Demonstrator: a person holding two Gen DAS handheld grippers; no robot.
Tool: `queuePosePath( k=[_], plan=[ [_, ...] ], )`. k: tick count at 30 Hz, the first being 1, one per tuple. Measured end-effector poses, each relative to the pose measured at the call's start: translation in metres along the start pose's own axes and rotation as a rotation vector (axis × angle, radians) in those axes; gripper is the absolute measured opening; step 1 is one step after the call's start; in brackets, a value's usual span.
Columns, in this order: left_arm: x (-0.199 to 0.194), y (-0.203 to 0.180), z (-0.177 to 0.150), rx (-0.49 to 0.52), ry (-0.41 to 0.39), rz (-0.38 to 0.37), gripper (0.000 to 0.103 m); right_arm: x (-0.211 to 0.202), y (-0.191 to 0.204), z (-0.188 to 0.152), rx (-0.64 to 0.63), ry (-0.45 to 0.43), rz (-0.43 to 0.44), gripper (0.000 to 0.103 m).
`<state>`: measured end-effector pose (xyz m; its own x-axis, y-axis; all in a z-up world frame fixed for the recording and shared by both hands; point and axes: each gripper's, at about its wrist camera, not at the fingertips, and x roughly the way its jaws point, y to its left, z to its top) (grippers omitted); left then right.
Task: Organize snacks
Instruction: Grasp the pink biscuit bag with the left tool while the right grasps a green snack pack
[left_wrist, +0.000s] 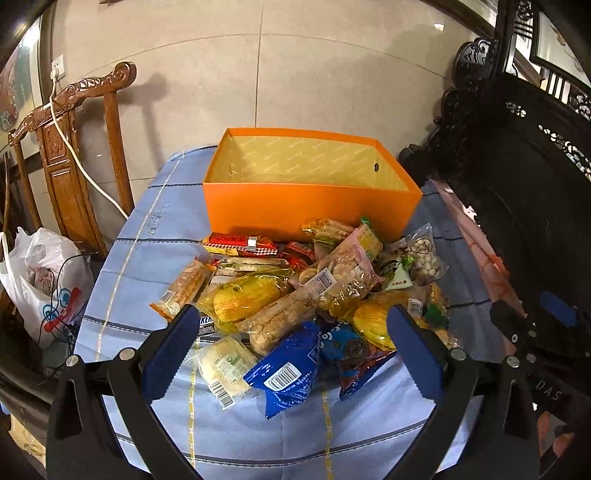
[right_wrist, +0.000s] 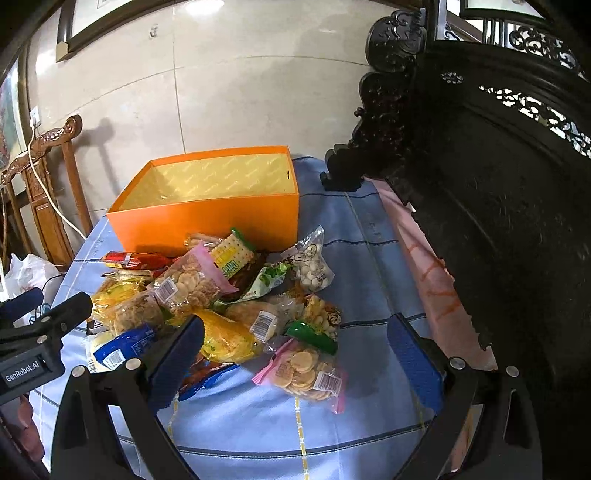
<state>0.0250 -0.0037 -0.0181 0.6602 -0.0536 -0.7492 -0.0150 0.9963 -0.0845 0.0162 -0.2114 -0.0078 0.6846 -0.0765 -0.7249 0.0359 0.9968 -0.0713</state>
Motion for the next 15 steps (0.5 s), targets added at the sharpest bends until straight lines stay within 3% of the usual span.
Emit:
queuePosePath(
  k=[10,15],
  plan=[
    [0.036,-0.008,0.004,0.043,0.057,0.005,0.099,0.033,-0.006,0.004,0.007,0.057,-0.023,0.100],
    [0.072,-0.016,0.011,0.097,0.081,-0.018,0.099,0.073,-0.005,0.016,0.018,0.097,0.066,0.100]
  ],
)
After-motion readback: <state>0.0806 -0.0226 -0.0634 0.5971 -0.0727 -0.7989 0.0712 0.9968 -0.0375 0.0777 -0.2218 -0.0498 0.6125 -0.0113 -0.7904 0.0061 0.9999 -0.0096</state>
